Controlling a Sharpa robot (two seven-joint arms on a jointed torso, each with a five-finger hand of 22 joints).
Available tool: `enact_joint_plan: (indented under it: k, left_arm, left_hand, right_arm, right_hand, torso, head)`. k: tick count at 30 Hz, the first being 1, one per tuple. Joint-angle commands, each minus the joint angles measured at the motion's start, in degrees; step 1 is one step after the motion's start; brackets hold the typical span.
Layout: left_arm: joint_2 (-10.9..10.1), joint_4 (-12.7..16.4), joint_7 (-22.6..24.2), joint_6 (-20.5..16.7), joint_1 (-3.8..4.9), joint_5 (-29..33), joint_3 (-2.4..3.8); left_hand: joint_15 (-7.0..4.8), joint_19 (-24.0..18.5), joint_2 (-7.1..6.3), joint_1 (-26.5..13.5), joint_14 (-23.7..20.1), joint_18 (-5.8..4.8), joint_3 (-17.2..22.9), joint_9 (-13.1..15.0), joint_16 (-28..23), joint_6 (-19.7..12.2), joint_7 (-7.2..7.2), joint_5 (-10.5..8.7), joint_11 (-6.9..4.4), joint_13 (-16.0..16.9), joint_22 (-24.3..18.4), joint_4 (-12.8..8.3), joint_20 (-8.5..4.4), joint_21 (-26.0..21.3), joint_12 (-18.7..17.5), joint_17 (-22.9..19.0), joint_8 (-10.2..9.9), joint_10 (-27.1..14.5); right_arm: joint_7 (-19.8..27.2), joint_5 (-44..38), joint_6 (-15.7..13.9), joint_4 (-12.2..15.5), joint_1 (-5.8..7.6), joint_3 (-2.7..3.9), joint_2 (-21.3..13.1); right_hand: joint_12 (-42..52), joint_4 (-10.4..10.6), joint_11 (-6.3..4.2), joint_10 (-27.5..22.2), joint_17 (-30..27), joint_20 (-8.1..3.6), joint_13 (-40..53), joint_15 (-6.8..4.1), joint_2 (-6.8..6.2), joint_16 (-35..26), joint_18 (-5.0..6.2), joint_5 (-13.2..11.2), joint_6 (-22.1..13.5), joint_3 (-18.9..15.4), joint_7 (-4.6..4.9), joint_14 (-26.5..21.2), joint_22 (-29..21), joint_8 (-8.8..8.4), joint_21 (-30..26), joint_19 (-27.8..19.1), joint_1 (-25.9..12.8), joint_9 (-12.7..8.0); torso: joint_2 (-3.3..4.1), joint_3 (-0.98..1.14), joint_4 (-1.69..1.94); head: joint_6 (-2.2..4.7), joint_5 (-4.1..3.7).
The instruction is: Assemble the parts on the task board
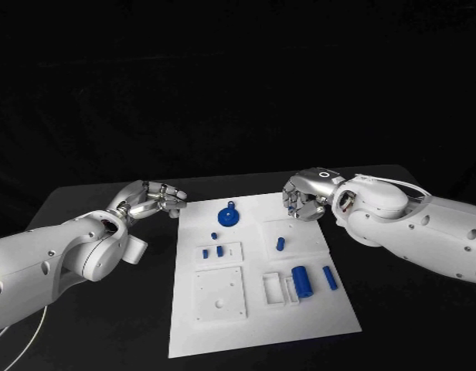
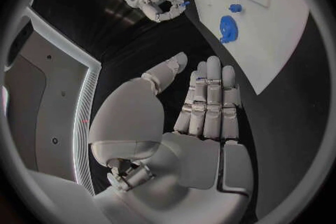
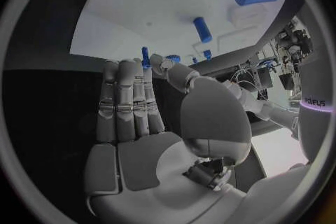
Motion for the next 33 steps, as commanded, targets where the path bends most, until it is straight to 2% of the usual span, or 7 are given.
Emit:
enact_joint_plan:
  k: [1, 7, 12, 22, 24, 28, 33]
  left_arm:
    - [0.17, -0.02, 0.81, 0.36, 0.04, 0.52, 0.03]
    - [0.38, -0.01, 0.86, 0.27, 0.04, 0.57, 0.03]
    - [0.61, 0.17, 0.90, 0.10, 0.04, 0.69, 0.04]
    - [1.94, 0.49, 0.66, -1.58, 0.05, 3.56, 0.03]
    - [2.17, 0.40, 0.65, -1.86, 0.05, 3.65, 0.03]
    - [3.03, -0.43, 0.64, -2.15, 0.05, 3.81, 0.01]
    - [4.25, -1.77, 0.86, -1.48, 0.05, 3.73, -0.02]
  left_hand:
    - [-0.12, 0.09, 0.53, -0.04, 0.36, -0.51, -0.36, -0.09, -0.24, -0.29, -0.03, 0.28, -0.07, -0.09, 0.08, 0.01, -0.42, -0.03, -0.38, 0.11, 0.34, 0.31]
    - [-0.12, 0.10, 0.52, -0.02, 0.38, -0.52, -0.36, -0.11, -0.34, -0.33, -0.01, 0.28, -0.06, -0.10, 0.11, 0.02, -0.43, -0.05, -0.41, 0.26, 0.34, 0.30]
    - [-0.12, 0.11, 0.54, -0.02, 0.40, -0.52, -0.35, -0.12, -0.39, -0.35, 0.00, 0.28, -0.05, -0.11, 0.13, 0.03, -0.43, -0.06, -0.44, 0.35, 0.34, 0.30]
    - [-0.13, 0.14, 0.58, -0.03, 0.45, -0.53, -0.35, -0.14, -0.51, -0.38, 0.01, 0.29, -0.05, -0.12, 0.17, 0.04, -0.44, -0.08, -0.47, 0.55, 0.35, 0.31]
    - [-0.13, 0.14, 0.58, -0.02, 0.45, -0.53, -0.35, -0.14, -0.51, -0.38, 0.01, 0.29, -0.05, -0.12, 0.17, 0.04, -0.45, -0.08, -0.47, 0.56, 0.35, 0.32]
    - [-0.13, 0.15, 0.65, -0.03, 0.45, -0.54, -0.34, -0.14, -0.59, -0.36, 0.01, 0.29, -0.05, -0.12, 0.19, 0.07, -0.44, -0.11, -0.48, 0.65, 0.37, 0.34]
    - [-0.10, 0.14, 0.74, -0.13, 0.42, -0.58, -0.35, -0.16, -0.77, -0.38, 0.02, 0.28, -0.04, -0.14, 0.22, 0.11, -0.43, -0.17, -0.53, 0.86, 0.39, 0.34]
  right_arm:
    - [1.34, 5.65, 0.19, 0.90, 0.63, 0.35, -0.55]
    - [2.77, 13.49, 0.06, 2.32, 0.97, 0.55, -0.94]
    - [4.20, 18.30, -0.59, 4.28, 0.87, 0.54, -0.22]
    - [4.89, 16.15, -0.78, 10.28, -2.06, 0.44, 2.13]
    - [4.92, 14.60, -0.80, 10.76, -2.59, 0.33, 2.69]
    - [4.83, 10.80, -0.96, 11.58, -4.00, -0.49, 4.17]
    - [4.13, 5.31, -1.04, 12.29, -5.94, -2.05, 5.84]
  right_hand:
    - [-0.22, 0.37, 0.00, 0.25, 0.06, 0.13, 0.02, -0.32, 0.18, 0.27, 0.38, 0.38, 0.32, 0.14, -0.15, 0.10, 0.09, 0.14, 0.24, 0.36, 0.54, 0.10]
    - [-0.37, 0.56, 0.02, 0.19, -0.01, 0.11, 0.19, -0.30, 0.45, 0.48, 0.38, 0.91, 0.18, 0.02, -0.11, -0.04, 0.15, 0.09, 0.27, 0.31, 0.34, 0.23]
    - [-0.66, 0.35, 0.10, 0.04, -0.20, 0.14, 0.43, -0.25, 1.01, 0.71, 0.38, 1.69, -0.13, -0.50, -0.01, -0.30, 0.25, 0.00, 0.26, 0.08, 0.05, 0.45]
    - [-0.93, -0.18, 0.14, -0.05, -0.48, 0.17, 0.75, -0.19, 1.71, 0.98, 0.38, 2.61, -0.37, -1.28, 0.05, -0.49, 0.35, -0.04, 0.27, -0.07, -0.30, 0.75]
    - [-0.94, -0.20, 0.14, -0.05, -0.49, 0.17, 0.76, -0.19, 1.73, 0.98, 0.38, 2.63, -0.37, -1.29, 0.05, -0.49, 0.35, -0.04, 0.27, -0.07, -0.30, 0.75]
    - [-1.01, -0.43, 0.14, -0.06, -0.58, 0.16, 0.86, -0.19, 1.93, 1.07, 0.38, 2.94, -0.44, -1.49, 0.07, -0.51, 0.39, -0.05, 0.30, -0.09, -0.35, 0.84]
    - [-1.02, -0.66, 0.09, 0.04, -0.66, 0.11, 1.00, -0.24, 1.97, 1.25, 0.38, 3.05, -0.41, -1.66, 0.05, -0.43, 0.46, -0.02, 0.40, 0.01, -0.30, 0.96]
  torso:
    - [-0.01, -0.02, -0.07]
    - [-0.02, -0.10, -0.11]
    - [-0.03, -0.15, -0.04]
    - [-0.20, -0.17, 0.06]
    - [-0.26, -0.26, 0.09]
    - [-0.40, -0.35, 0.14]
    - [-0.50, -0.40, 0.20]
  head:
    - [0.02, -0.02]
    - [0.10, 0.02]
    - [0.13, 0.66]
    - [-0.64, 4.05]
    - [-0.83, 4.69]
    - [-1.49, 6.18]
    - [-2.01, 7.37]
